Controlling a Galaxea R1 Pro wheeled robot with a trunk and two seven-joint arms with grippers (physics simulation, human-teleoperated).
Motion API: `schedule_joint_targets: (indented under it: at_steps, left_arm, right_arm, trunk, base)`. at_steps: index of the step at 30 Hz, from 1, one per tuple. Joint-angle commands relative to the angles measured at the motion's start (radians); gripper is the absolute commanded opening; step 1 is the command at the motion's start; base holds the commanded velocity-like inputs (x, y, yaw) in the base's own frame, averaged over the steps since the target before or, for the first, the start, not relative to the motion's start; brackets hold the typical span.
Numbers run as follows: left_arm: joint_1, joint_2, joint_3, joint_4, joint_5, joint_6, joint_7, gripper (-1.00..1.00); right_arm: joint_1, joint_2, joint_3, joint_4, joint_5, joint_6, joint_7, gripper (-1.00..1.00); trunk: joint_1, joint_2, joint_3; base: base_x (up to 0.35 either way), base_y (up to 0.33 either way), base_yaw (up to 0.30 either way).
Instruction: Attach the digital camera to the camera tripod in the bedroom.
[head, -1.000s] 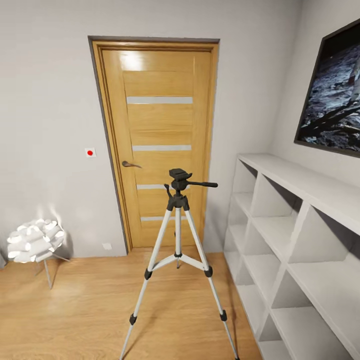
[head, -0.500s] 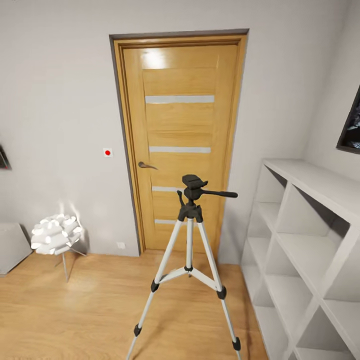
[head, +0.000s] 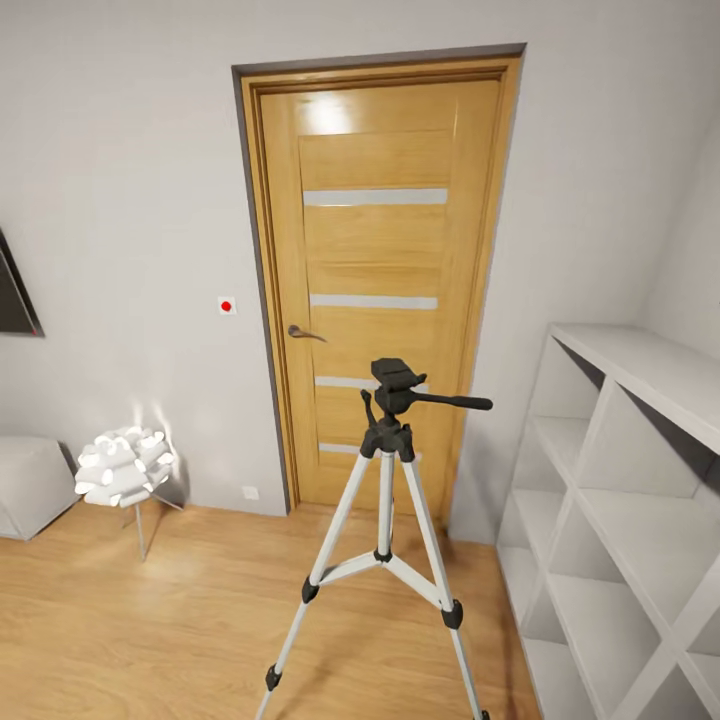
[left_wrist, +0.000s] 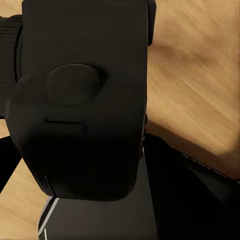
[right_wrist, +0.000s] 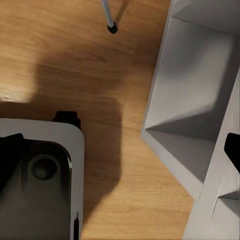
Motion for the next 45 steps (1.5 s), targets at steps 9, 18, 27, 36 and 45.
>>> schedule_joint_targets:
  at_steps: [9, 18, 27, 36, 45]
  left_arm:
    - [-0.001, 0.000, -0.009, 0.000, 0.005, -0.001, -0.001, -1.00]
    - [-0.001, 0.000, -0.009, 0.000, 0.005, -0.001, -0.001, -1.00]
    - [-0.001, 0.001, -0.009, 0.000, 0.005, -0.001, -0.001, -1.00]
    - [-0.001, 0.002, -0.008, 0.000, 0.005, -0.001, -0.001, -1.00]
    - [-0.001, 0.002, -0.009, 0.000, 0.005, -0.001, -0.001, -1.00]
  right_arm:
    - [-0.001, -0.005, -0.009, 0.003, 0.010, -0.005, 0.002, 1.00]
    - [-0.001, -0.007, -0.007, 0.003, 0.011, -0.007, 0.009, 1.00]
    - [-0.001, -0.003, -0.008, 0.003, 0.013, -0.010, 0.014, 1.00]
    - [-0.001, -0.001, -0.007, 0.003, 0.013, -0.009, 0.011, 1.00]
    - [-0.001, 0.000, -0.007, 0.003, 0.013, -0.008, 0.008, 1.00]
  trunk:
    - [0.000, -0.001, -0.001]
    - [0.000, -0.001, -0.001]
    - [0.000, -0.001, -0.001]
    - [0.000, -0.001, -0.001]
    - [0.000, -0.001, -0.001]
  base:
    - [0.005, -0.056, 0.002]
    - [0.000, -0.231, 0.000]
    - [0.000, -0.042, 0.000]
    - [0.000, -0.002, 0.000]
    - [0.000, 0.000, 0.000]
